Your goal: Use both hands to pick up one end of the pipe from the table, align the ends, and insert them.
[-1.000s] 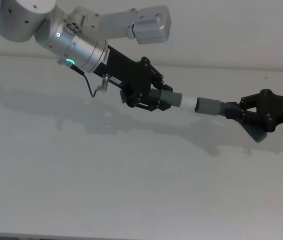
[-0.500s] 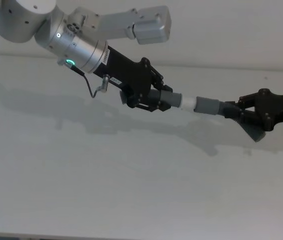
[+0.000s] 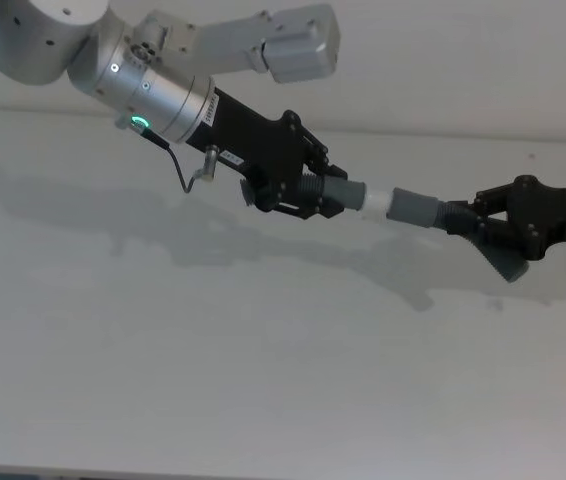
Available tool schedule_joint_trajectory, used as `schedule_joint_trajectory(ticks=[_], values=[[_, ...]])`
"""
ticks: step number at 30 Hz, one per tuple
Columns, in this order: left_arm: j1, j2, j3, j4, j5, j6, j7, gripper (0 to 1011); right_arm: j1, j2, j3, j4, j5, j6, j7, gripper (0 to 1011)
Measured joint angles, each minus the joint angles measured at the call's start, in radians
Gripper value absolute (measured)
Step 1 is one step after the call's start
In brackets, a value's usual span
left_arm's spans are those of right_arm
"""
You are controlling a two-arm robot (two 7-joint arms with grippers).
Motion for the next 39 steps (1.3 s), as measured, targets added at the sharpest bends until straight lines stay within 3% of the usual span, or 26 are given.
schedule_joint_trajectory(ticks=[39], values=[[0.006, 0.016, -0.002, -0.016, -0.042, -0.016, -0.003, 354, 0.024, 0.002, -0.025, 0.012, 0.017, 0.0, 0.004, 155]])
